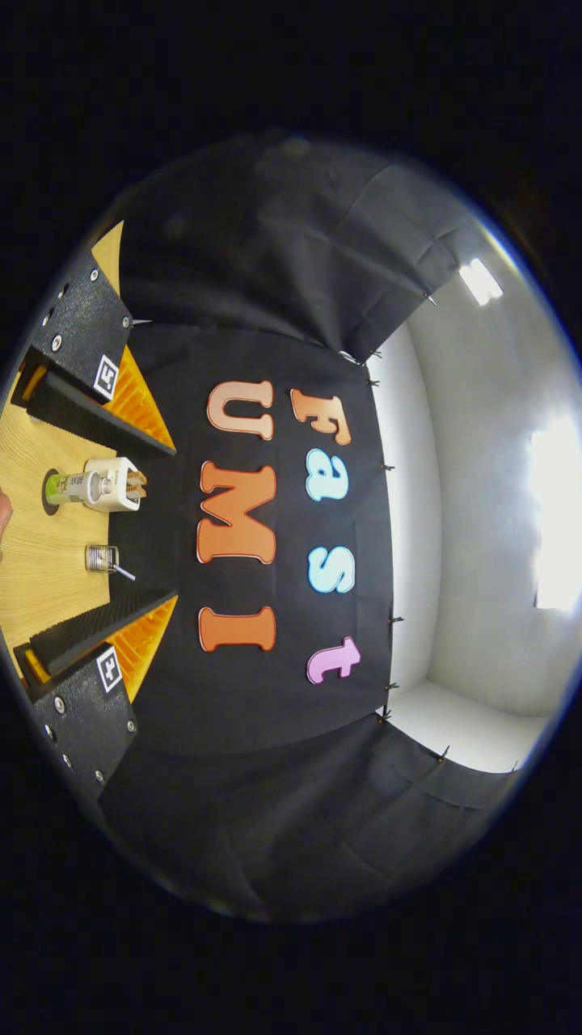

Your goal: Take the bottle from table, then pour the juice into the cup, finally place the bottle on the coaster

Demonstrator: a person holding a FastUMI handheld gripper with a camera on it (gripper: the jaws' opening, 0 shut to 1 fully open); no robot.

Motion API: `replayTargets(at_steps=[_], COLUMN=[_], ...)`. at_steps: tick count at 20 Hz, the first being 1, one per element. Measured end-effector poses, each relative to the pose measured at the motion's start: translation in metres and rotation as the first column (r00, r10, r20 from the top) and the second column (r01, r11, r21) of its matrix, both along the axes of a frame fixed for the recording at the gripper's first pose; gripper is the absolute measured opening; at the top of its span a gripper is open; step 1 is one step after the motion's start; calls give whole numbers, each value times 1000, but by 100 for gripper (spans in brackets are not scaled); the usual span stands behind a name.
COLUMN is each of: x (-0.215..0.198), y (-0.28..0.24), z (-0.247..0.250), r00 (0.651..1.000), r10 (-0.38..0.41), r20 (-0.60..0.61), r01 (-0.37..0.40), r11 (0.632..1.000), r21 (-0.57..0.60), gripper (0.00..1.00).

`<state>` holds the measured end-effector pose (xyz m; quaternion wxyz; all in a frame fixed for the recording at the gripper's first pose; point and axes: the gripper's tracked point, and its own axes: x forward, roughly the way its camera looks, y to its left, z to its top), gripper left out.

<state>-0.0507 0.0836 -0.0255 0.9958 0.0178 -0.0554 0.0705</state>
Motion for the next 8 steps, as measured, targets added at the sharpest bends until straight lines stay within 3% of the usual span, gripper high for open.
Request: replayTargets(at_steps=[8], x=[-4], y=[-3], z=[-5], r00=[1000], r10=[-5], r20=[-29], r01=[5], r11=[1000], r21=[8], gripper=[95])
